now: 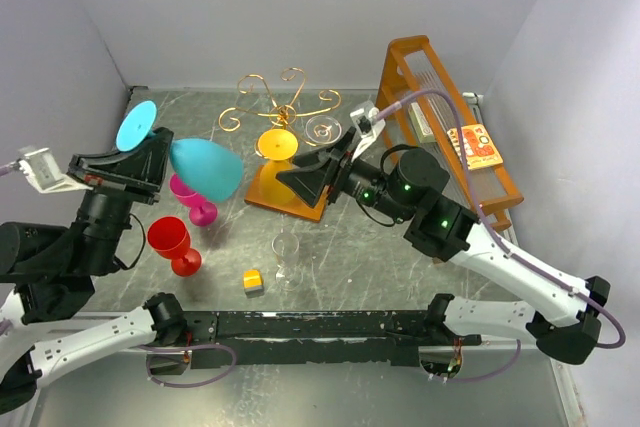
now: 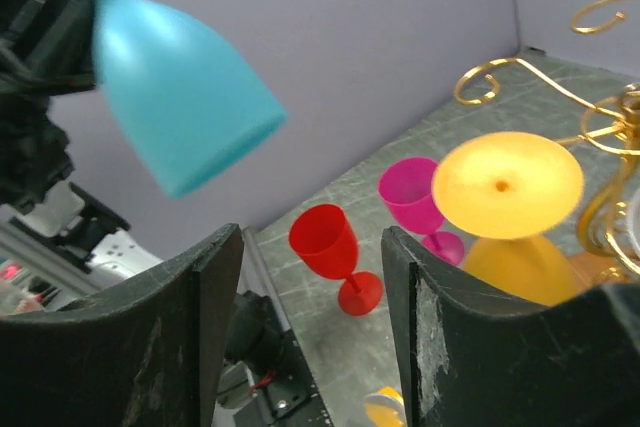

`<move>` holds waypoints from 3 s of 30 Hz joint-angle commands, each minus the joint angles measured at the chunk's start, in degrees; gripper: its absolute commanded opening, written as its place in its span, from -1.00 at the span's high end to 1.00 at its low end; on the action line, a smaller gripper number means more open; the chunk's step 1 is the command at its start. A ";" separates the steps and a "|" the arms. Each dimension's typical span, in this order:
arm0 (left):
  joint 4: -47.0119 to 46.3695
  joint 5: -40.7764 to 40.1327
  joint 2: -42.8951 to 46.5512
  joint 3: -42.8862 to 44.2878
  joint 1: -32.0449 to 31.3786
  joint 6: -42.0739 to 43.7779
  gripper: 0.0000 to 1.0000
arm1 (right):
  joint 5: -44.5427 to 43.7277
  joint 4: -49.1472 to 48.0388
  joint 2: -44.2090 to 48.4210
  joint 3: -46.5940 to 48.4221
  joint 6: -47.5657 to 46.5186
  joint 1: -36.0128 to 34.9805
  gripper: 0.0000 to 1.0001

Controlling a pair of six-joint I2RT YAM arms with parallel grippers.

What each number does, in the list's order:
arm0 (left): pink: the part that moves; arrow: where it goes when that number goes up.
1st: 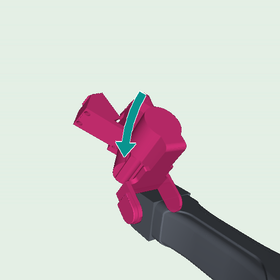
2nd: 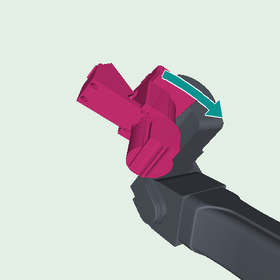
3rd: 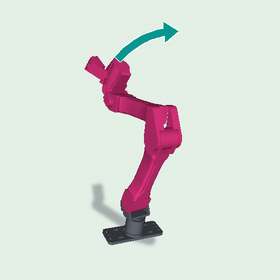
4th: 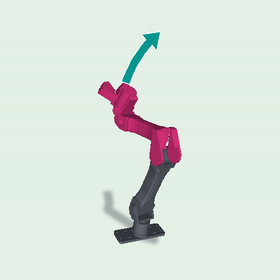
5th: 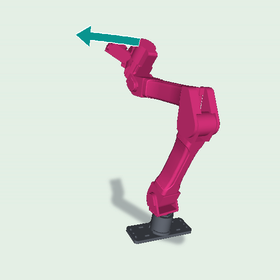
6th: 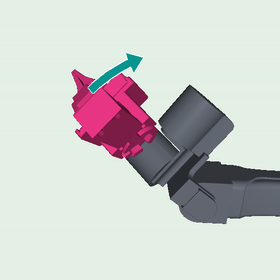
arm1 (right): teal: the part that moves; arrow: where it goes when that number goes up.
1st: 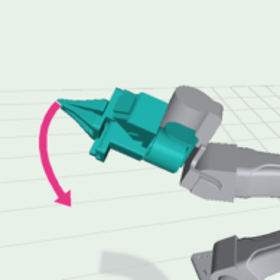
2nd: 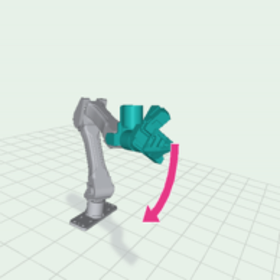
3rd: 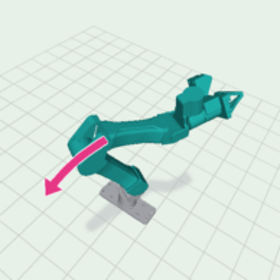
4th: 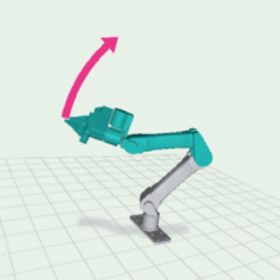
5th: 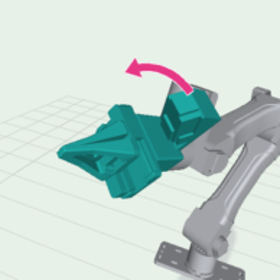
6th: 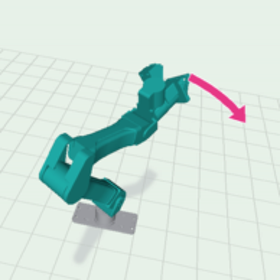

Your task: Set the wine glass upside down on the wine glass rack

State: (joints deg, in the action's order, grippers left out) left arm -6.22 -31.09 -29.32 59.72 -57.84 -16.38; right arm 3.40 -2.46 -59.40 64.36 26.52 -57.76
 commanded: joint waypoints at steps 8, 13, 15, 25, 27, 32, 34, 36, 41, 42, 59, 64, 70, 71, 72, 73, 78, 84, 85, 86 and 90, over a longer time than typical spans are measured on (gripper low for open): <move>17.70 2.60 -4.22 0.93 0.27 19.76 0.86 | 10.71 -1.11 -10.07 13.31 14.60 -0.12 -0.18; 22.32 5.19 -5.81 2.36 0.28 22.11 0.87 | 14.32 -3.44 -14.89 16.63 23.89 -0.05 -0.18; 22.70 4.50 -5.92 2.42 0.23 22.48 0.86 | 14.61 -4.19 -15.82 17.08 26.48 0.00 -0.18; 18.32 7.22 -3.21 -2.12 0.24 24.27 0.86 | 15.60 -6.58 -19.94 17.47 44.22 3.23 0.09; 17.82 7.59 -2.65 -2.92 0.28 24.37 0.86 | 16.12 -7.29 -20.83 17.55 46.08 3.52 0.16; 17.66 8.36 -2.44 -3.44 0.28 24.64 0.86 | 19.68 -8.39 -23.34 18.28 47.86 3.91 0.30; 18.38 9.01 -2.73 -3.03 0.23 24.73 0.86 | 20.72 -8.58 -23.99 18.51 48.15 4.09 0.36; 18.79 9.24 -2.99 -2.78 0.25 24.63 0.86 | 21.51 -8.70 -24.49 18.88 48.40 4.22 0.43; 20.04 9.17 -3.21 -2.43 0.26 23.21 0.86 | 22.44 -8.86 -25.32 19.17 49.02 4.23 0.99; 20.47 8.88 -3.16 -2.23 0.27 22.44 0.77 | 22.19 -8.88 -25.21 19.00 48.99 4.22 1.00; 25.60 13.28 6.35 -6.25 0.28 -11.28 -0.48 | 16.29 -9.31 -24.43 16.26 48.18 4.93 1.00; 23.09 9.90 10.00 -8.30 0.25 -24.23 -0.58 | 15.48 -9.92 -24.32 15.38 47.61 4.98 1.00; 23.20 1.15 12.52 -8.27 0.25 -31.33 -0.66 | 16.43 -10.15 -24.47 14.82 47.22 4.97 1.00; 22.69 0.14 12.80 -8.42 0.27 -31.79 -0.67 | 16.54 -10.19 -24.39 14.56 47.15 4.98 1.00; 22.39 -0.96 13.02 -8.60 0.28 -32.19 -0.66 | 16.66 -10.27 -24.36 14.30 47.17 4.95 1.00; 22.24 -2.16 13.19 -8.75 0.28 -32.79 -0.65 | 16.66 -10.47 -24.32 14.16 47.21 4.96 1.00; 22.71 -7.72 12.20 -8.78 0.28 -35.32 -0.50 | 16.59 -10.27 -24.19 14.35 46.73 4.97 1.00; 24.15 -9.75 7.21 -6.42 0.27 -36.66 -0.46 | 17.16 -9.76 -23.71 14.50 45.82 4.94 1.00; 23.69 -9.35 6.55 -6.38 0.28 -36.43 -0.45 | 17.14 -9.60 -23.56 14.44 45.66 4.93 1.00; 22.14 -8.74 6.02 -6.45 0.25 -35.87 -0.44 | 16.97 -9.60 -23.38 14.21 45.53 4.92 1.00; 19.08 -7.54 4.21 -6.64 0.25 -34.94 -0.33 | 16.80 -9.31 -22.55 13.55 45.05 4.92 1.00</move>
State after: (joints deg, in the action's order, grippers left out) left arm 17.26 -38.37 -23.92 52.05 -57.56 -51.68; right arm 20.10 -10.87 -83.81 78.61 72.90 -53.04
